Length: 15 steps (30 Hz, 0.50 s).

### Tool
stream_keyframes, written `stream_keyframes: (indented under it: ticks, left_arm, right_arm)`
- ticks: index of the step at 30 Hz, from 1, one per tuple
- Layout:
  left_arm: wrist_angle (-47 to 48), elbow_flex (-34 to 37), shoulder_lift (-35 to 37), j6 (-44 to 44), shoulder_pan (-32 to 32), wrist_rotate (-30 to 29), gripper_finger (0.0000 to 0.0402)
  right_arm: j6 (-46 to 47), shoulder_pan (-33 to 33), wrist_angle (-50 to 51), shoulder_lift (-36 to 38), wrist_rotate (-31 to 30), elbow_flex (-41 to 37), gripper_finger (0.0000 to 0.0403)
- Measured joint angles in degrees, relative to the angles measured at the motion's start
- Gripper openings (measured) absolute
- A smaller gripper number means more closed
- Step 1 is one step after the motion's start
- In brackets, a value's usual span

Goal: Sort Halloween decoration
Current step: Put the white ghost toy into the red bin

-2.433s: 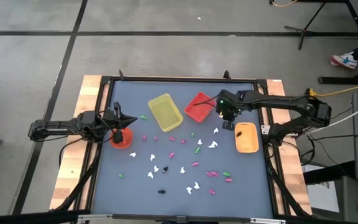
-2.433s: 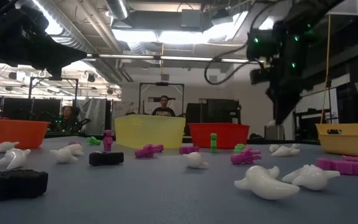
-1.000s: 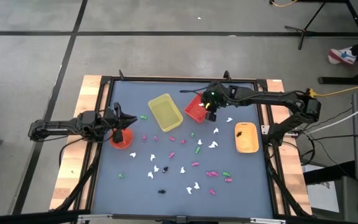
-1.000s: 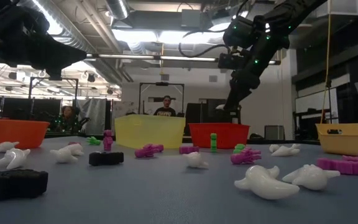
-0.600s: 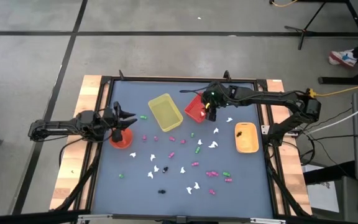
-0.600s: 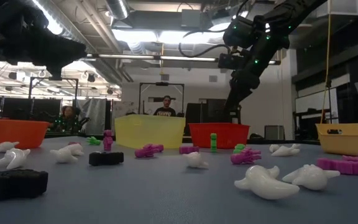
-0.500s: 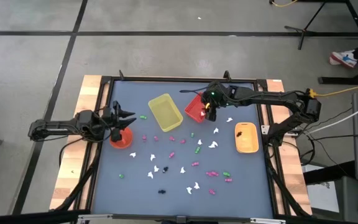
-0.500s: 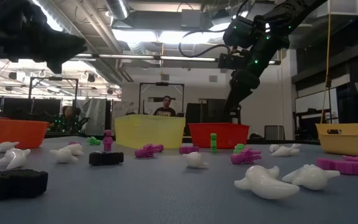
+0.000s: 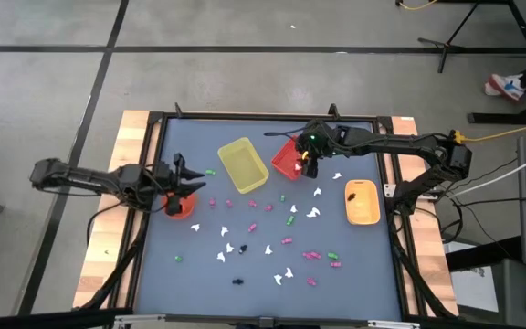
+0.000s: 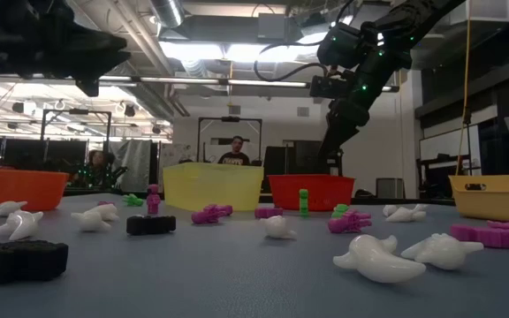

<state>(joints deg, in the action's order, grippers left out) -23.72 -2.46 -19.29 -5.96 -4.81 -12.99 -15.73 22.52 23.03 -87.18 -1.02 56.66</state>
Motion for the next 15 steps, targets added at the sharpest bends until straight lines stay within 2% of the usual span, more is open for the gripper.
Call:
stream_keyframes:
  ticks: [12,15]
  left_arm:
    - [0.9,-13.9,-23.0,-0.1,-7.1,-5.3,0.0119]
    - [2.5,-17.8,-28.3,-2.4,-9.0,-7.2,0.0119]
  right_arm:
    - [0.0,0.0,0.7,0.0,0.0,0.0,0.0253]
    - [0.0,0.0,1.2,0.0,0.0,0.0,0.0253]
